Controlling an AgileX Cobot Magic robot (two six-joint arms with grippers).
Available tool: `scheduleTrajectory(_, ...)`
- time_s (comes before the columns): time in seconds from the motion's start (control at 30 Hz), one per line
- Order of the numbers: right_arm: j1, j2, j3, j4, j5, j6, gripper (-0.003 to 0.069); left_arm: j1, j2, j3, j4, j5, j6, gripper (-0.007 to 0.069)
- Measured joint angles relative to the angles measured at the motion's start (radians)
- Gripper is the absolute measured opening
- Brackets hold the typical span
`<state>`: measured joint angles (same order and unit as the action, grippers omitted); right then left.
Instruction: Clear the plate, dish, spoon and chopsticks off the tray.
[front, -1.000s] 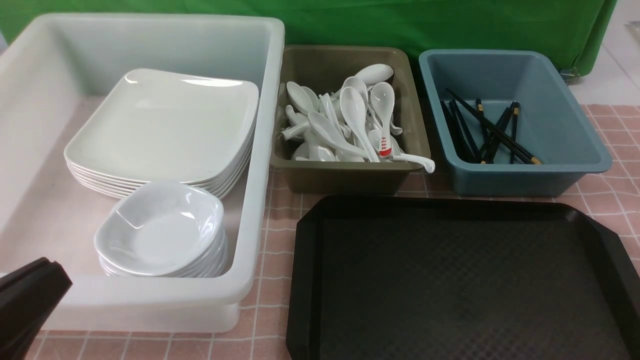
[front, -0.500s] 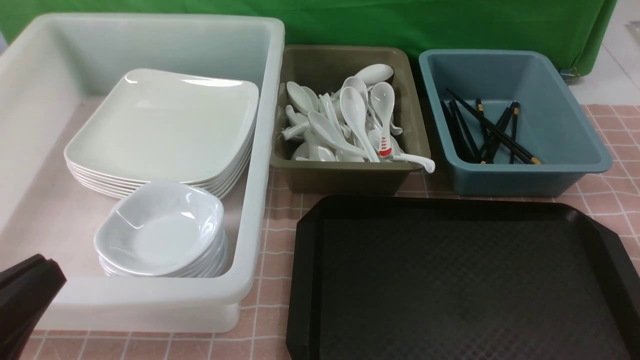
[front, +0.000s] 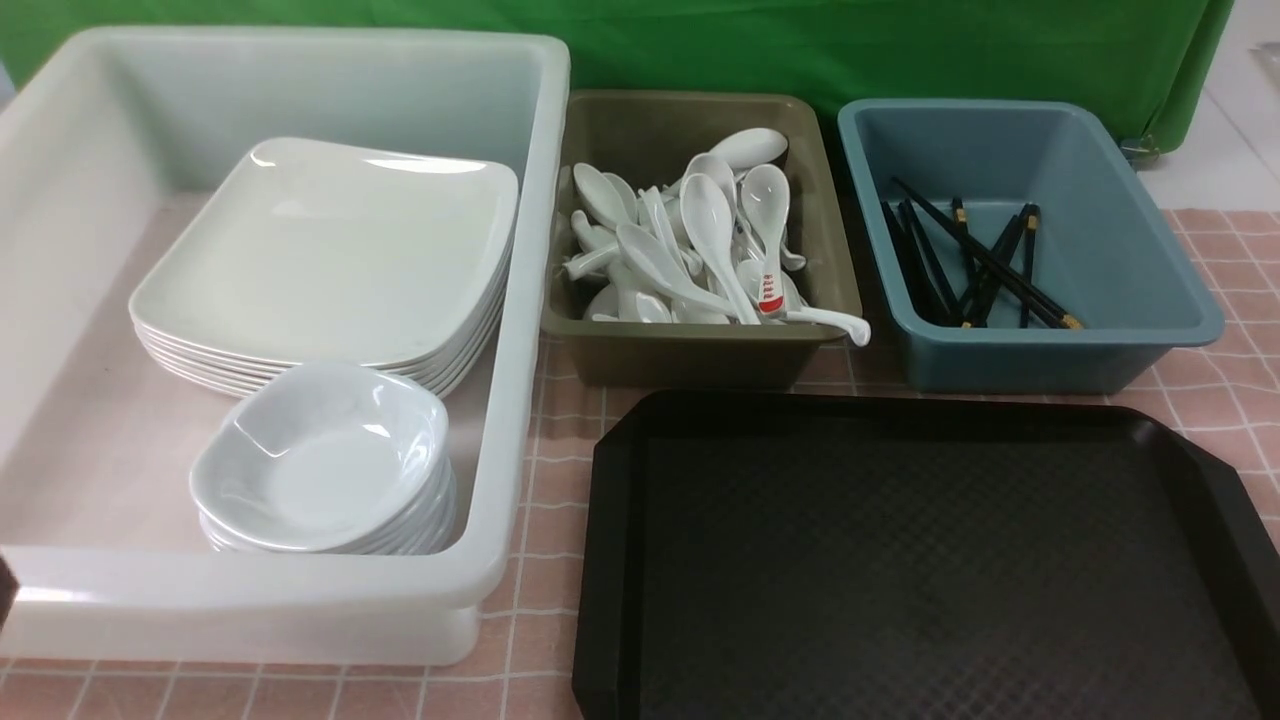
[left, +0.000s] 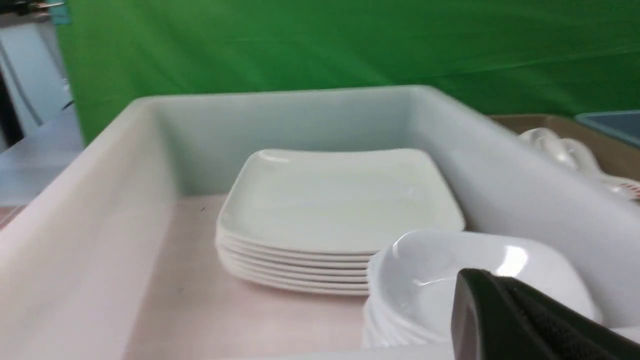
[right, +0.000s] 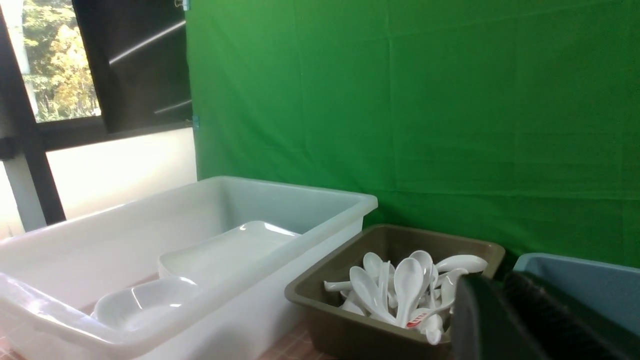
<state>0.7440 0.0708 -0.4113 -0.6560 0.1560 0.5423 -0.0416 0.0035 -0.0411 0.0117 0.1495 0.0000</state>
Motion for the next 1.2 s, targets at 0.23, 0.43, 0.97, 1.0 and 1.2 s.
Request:
scheduleTrajectory(0.23, 0.0, 0.0, 0.0, 0.001, 0.0, 0.001, 0.0132, 0.022, -0.004, 0.048, -0.004, 0.069, 0.019, 0.0005)
scheduleTrajectory(0.43, 0.0, 0.0, 0.0, 0.001, 0.0, 0.0, 0.0142, 0.019, -0.004, 0.048, -0.004, 0.07, 0.043, 0.0005)
scheduleTrajectory(0.97, 0.0, 0.0, 0.0, 0.001, 0.0, 0.0, 0.0194, 0.019, -0.004, 0.048, -0.004, 0.07, 0.049, 0.0005)
scheduleTrajectory(1.0, 0.0, 0.0, 0.0, 0.001, 0.0, 0.0, 0.0194, 0.019, -0.004, 0.048, -0.004, 0.07, 0.049, 0.0005)
scheduleTrajectory(1.2, 0.0, 0.0, 0.0, 0.077, 0.0, -0.023, 0.0199, 0.019, -0.004, 0.048, -0.004, 0.07, 0.049, 0.0005)
